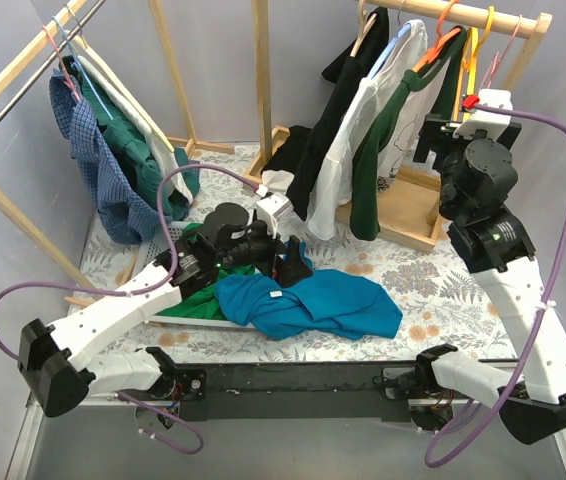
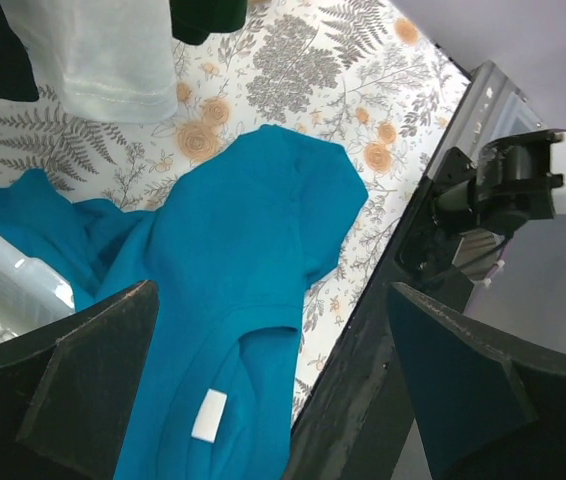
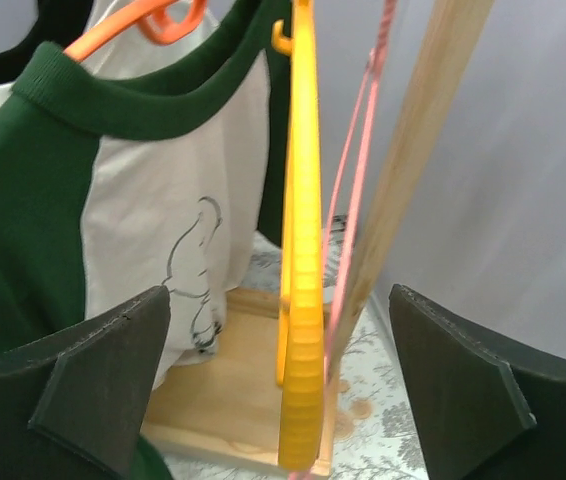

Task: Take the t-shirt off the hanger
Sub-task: Place the hanger at the clothesline, then pick up the T-shirt from the center of the board.

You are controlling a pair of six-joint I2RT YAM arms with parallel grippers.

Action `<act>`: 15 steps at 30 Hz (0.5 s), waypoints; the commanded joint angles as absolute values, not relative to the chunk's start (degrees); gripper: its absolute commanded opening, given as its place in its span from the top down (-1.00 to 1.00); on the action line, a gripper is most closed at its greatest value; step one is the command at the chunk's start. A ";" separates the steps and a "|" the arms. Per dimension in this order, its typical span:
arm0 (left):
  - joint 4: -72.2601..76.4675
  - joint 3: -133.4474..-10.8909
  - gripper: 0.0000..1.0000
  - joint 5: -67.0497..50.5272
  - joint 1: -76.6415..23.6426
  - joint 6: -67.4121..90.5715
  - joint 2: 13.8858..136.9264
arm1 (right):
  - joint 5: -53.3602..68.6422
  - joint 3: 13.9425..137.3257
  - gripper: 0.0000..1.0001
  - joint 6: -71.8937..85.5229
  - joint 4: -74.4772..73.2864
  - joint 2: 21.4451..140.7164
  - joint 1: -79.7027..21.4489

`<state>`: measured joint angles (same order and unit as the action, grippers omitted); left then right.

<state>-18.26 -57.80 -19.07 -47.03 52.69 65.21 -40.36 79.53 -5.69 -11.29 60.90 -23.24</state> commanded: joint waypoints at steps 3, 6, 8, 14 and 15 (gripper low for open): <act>-12.05 -55.55 -0.96 -12.58 -51.67 55.72 69.78 | -30.25 79.63 -0.96 1.40 -19.95 56.08 -23.12; -12.04 -55.28 -0.96 -7.76 -55.71 55.02 74.52 | -25.78 79.10 -0.96 2.81 -23.28 53.62 -23.20; -12.13 -55.46 -0.96 -4.76 -58.26 54.32 78.20 | -23.83 79.28 -0.96 2.99 -25.48 52.30 -23.38; -16.26 -58.35 -0.96 6.50 -60.20 55.98 86.39 | -15.84 78.93 -0.96 2.81 -33.57 48.52 -23.38; -16.43 -58.45 -0.96 7.03 -60.29 56.16 87.88 | -14.60 78.84 -0.96 2.81 -35.23 48.08 -23.38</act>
<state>-14.28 -56.03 -1.23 -60.01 55.35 85.41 -22.00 78.96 1.80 -29.67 50.26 -23.27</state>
